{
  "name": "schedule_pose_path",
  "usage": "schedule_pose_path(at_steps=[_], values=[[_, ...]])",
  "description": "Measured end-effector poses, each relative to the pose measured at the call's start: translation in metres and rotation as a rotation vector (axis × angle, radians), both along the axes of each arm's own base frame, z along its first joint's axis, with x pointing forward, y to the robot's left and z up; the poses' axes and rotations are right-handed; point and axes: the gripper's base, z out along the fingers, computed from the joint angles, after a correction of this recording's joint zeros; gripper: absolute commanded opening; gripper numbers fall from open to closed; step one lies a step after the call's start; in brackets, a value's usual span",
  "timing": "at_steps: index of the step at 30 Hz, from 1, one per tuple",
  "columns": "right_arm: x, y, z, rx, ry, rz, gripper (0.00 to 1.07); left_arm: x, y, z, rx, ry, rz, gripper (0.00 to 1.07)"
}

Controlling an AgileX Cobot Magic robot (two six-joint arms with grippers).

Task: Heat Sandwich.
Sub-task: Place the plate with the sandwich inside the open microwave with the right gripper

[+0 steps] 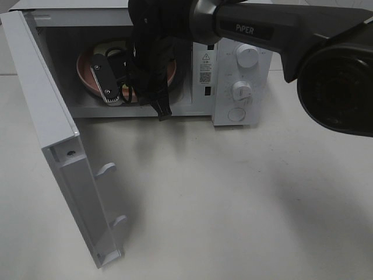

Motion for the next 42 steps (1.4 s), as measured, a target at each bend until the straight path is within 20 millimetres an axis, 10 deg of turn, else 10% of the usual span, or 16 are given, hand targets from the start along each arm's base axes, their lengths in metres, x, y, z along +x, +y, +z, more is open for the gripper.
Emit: schedule_pose_path(at_steps=[13, 29, 42], values=[[0.004, -0.003, -0.005, -0.004, 0.003, -0.006, 0.06, 0.0, 0.0, 0.0, 0.0, 0.0, 0.0, 0.97], [0.004, -0.003, -0.002, 0.076, 0.015, -0.146, 0.72, 0.0, 0.0, 0.0, 0.0, 0.0, 0.0, 0.97], [-0.007, -0.011, -0.002, 0.083, 0.028, -0.168, 0.76, 0.0, 0.0, 0.0, 0.0, 0.0, 0.0, 0.97]])
